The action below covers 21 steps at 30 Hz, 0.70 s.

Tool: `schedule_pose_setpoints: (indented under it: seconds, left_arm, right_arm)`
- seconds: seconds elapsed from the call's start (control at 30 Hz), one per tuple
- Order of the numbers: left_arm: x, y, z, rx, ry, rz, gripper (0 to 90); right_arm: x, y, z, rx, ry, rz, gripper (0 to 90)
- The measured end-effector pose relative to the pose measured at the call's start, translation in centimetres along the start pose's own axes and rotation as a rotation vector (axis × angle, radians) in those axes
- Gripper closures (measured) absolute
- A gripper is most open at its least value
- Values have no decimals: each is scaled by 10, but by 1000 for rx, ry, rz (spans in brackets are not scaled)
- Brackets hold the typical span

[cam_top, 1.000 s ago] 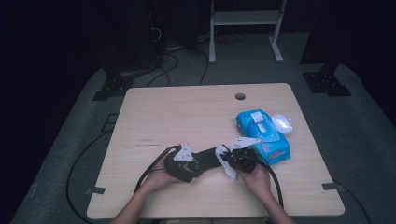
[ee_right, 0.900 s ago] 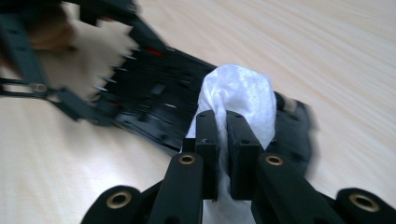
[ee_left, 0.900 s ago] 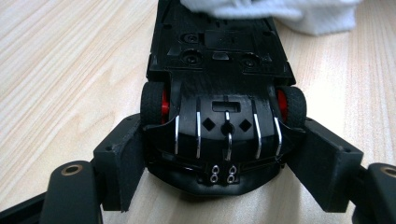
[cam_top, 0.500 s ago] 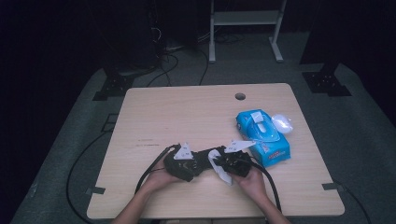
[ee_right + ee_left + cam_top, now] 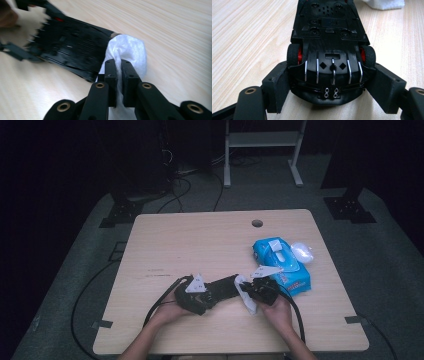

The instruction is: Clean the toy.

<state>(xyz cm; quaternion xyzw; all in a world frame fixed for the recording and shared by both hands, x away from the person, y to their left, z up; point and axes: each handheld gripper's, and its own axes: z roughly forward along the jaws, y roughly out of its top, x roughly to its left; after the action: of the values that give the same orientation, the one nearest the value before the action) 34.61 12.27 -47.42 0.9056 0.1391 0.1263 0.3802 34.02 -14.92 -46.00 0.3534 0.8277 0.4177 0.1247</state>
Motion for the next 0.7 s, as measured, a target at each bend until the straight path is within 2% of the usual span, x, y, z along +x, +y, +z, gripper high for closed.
schedule_pose_setpoints:
  seconds: [0.03,0.1,0.13,0.27,0.33,0.47,0.53,0.7]
  left_arm:
    - [0,0,0,0,0,0,244]
    - [0,0,0,-1,-1,-2,243]
    - [0,0,0,-2,-2,-3,244]
    - [0,0,-1,-7,-12,-6,244]
    - [-1,0,0,-9,-14,-4,244]
    - [-1,0,0,-8,-16,-1,244]
    - [-1,0,0,-9,-17,-3,244]
    - [0,0,-1,-14,-25,-11,244]
  right_arm:
    - [3,1,1,-5,17,-16,838]
    - [9,3,3,6,7,-53,837]
    - [8,3,3,8,5,-55,837]
    - [-8,-1,-2,16,-46,4,838]
    - [-12,-3,-4,11,-26,44,838]
    - [0,0,0,0,3,-4,837]
    - [3,2,2,3,-5,-28,838]
    - [-8,-2,-2,5,-23,15,837]
